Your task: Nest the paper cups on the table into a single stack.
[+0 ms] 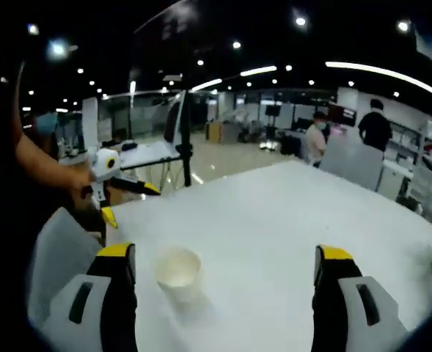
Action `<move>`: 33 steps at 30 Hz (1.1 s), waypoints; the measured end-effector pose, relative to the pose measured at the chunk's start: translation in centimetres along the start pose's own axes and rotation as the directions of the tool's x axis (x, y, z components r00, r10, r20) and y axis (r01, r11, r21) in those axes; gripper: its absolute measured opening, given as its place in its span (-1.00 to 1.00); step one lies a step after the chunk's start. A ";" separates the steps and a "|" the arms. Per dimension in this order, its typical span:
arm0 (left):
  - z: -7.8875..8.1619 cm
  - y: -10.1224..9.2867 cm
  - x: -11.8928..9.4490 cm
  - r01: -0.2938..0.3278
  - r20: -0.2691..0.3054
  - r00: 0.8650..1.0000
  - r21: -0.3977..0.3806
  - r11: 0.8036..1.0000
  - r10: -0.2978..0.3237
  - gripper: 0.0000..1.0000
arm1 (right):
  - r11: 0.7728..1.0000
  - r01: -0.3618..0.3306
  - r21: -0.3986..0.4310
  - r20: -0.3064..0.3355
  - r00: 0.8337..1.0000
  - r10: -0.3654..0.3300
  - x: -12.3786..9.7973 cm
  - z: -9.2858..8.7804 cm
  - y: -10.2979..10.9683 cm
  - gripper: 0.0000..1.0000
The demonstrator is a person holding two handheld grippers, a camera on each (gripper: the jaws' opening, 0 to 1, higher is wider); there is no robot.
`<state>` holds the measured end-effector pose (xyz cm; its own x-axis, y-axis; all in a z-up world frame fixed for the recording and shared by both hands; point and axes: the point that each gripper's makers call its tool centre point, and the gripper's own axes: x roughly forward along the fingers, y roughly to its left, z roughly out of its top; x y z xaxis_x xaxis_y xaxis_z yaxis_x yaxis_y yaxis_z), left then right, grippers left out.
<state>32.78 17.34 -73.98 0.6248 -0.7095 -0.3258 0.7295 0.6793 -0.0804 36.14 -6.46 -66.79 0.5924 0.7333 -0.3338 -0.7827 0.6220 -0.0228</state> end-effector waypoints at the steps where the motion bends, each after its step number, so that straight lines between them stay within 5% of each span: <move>1: -0.1 0.0 -0.1 -0.005 0.001 1.000 -0.002 1.000 0.005 0.99 | 1.000 0.010 -0.004 0.007 1.000 -0.010 -0.3 -0.4 -0.1 1.00; 14: -2.3 -0.1 -1.4 -0.060 -0.011 0.998 0.007 0.998 0.060 0.99 | 0.990 0.118 0.081 -0.007 0.993 -0.117 -3.1 -8.1 0.1 1.00; 24: -3.9 -2.0 -1.9 -0.036 -0.007 0.999 0.021 0.999 0.036 0.99 | 0.983 0.152 0.101 0.009 0.988 -0.153 -4.2 -10.2 0.5 1.00; 33: -3.6 -4.9 0.6 0.059 -0.029 0.998 0.040 0.997 -0.057 0.99 | 0.989 0.114 0.092 0.009 0.993 -0.116 -3.4 -10.7 1.9 1.00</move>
<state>28.52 14.27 -77.18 0.5737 -0.7417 -0.3474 0.7754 0.6285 -0.0613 30.57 -10.71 -75.81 0.6809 0.6588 -0.3199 -0.6889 0.7244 0.0258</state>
